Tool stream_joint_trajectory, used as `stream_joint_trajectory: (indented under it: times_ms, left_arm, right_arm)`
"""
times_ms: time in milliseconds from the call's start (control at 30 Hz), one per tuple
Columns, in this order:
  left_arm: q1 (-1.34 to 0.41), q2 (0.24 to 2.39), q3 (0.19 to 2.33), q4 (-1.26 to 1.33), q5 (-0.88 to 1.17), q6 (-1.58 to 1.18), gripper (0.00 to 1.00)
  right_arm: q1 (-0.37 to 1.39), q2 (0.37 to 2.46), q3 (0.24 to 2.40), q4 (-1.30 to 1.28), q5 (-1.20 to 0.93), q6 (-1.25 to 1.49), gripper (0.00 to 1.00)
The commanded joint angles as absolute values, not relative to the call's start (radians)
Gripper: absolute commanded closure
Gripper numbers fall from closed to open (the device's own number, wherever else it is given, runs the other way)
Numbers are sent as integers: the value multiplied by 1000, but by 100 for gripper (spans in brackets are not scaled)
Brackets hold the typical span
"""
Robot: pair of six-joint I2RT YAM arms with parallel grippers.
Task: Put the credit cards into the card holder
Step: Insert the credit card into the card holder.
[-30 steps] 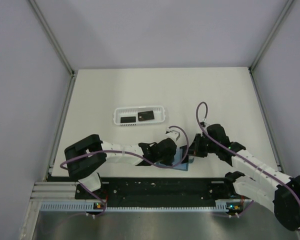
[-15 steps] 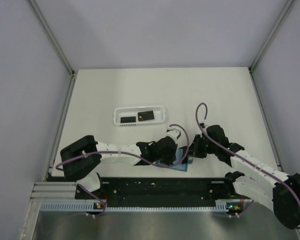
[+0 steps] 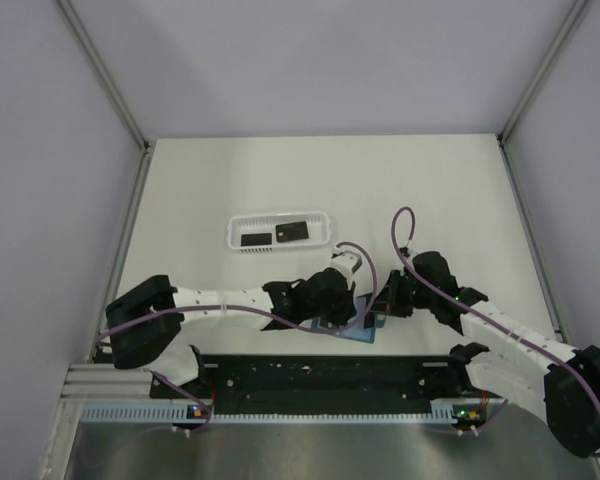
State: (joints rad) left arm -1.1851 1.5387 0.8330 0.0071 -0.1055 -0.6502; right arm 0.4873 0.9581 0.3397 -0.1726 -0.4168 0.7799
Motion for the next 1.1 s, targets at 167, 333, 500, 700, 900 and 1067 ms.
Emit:
stream_joint_trajectory:
  times_ms: [167, 333, 500, 700, 900, 1067]
  left_arm:
    - [-1177, 1390, 799, 43, -163, -641, 100]
    - [-1163, 1338, 762, 25, -193, -644, 100]
    - [-1144, 1298, 720, 18, -209, -653, 100]
    - [-1118, 1261, 681, 5, -221, -673, 100]
    - [-1088, 1218, 628, -31, -245, -695, 100]
    - [-1057, 1227, 598, -46, -245, -696, 100]
  right_arm:
    - [476, 956, 342, -100, -459, 799, 100]
    - [477, 966, 337, -58, -489, 825, 100]
    - [479, 986, 339, -18, -503, 845, 100]
    - [505, 1034, 350, -8, -480, 854, 100]
    - [563, 1109, 382, 41, -437, 868, 100]
    - [609, 1157, 408, 67, -419, 885, 100]
